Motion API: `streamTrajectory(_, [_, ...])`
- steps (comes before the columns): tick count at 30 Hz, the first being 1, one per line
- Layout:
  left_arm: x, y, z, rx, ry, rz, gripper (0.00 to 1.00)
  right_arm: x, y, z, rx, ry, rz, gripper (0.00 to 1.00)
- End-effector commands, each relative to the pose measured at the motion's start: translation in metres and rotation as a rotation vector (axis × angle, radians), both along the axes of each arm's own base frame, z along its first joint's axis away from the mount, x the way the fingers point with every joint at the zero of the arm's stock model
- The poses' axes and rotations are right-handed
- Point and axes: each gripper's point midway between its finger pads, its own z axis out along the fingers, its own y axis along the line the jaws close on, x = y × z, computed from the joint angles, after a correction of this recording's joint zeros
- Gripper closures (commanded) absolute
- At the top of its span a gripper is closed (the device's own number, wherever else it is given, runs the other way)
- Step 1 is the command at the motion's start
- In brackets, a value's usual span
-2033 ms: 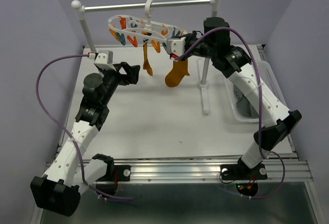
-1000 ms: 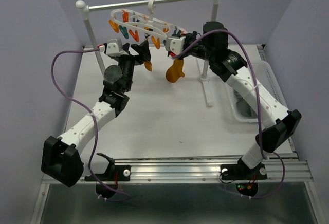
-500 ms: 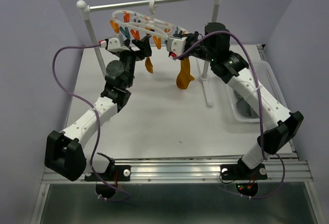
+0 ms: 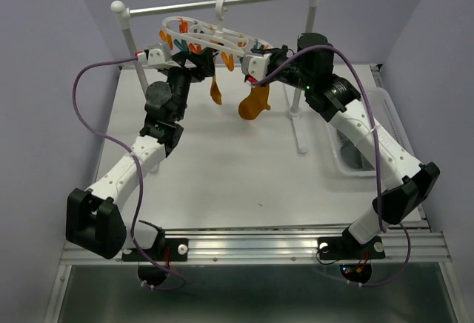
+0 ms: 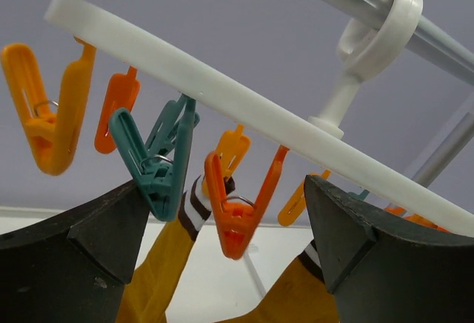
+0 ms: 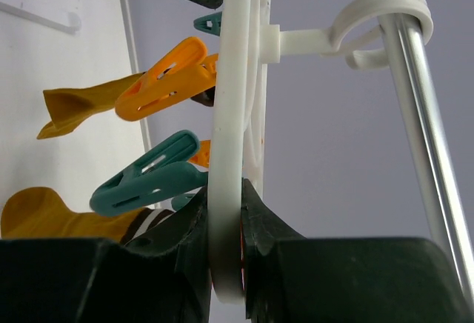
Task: Clip the socks to the hanger
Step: Open the clamp at the hanger.
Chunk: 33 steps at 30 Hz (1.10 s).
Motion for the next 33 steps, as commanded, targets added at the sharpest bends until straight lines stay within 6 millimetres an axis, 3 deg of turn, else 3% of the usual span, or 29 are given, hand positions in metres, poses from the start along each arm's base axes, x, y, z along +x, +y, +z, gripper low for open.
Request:
streamTrajectory(1, [-0.009, 0.0, 0.044, -0.046, -0.106, -0.04, 0.06, -0.006, -0.018, 0.03, 0.079, -0.042, -0.065, 0.84])
streamTrajectory(12, [-0.001, 0.003, 0.049, -0.041, -0.102, -0.042, 0.11, -0.01, -0.024, 0.028, 0.079, -0.042, -0.077, 0.84])
streamTrajectory(17, [-0.002, 0.002, 0.049, -0.05, -0.101, -0.054, 0.25, -0.008, -0.025, 0.025, 0.077, -0.04, -0.088, 0.84])
streamTrajectory(33, [-0.01, -0.002, 0.055, -0.042, -0.108, -0.098, 0.3, -0.003, -0.025, 0.016, 0.071, -0.034, -0.102, 0.84])
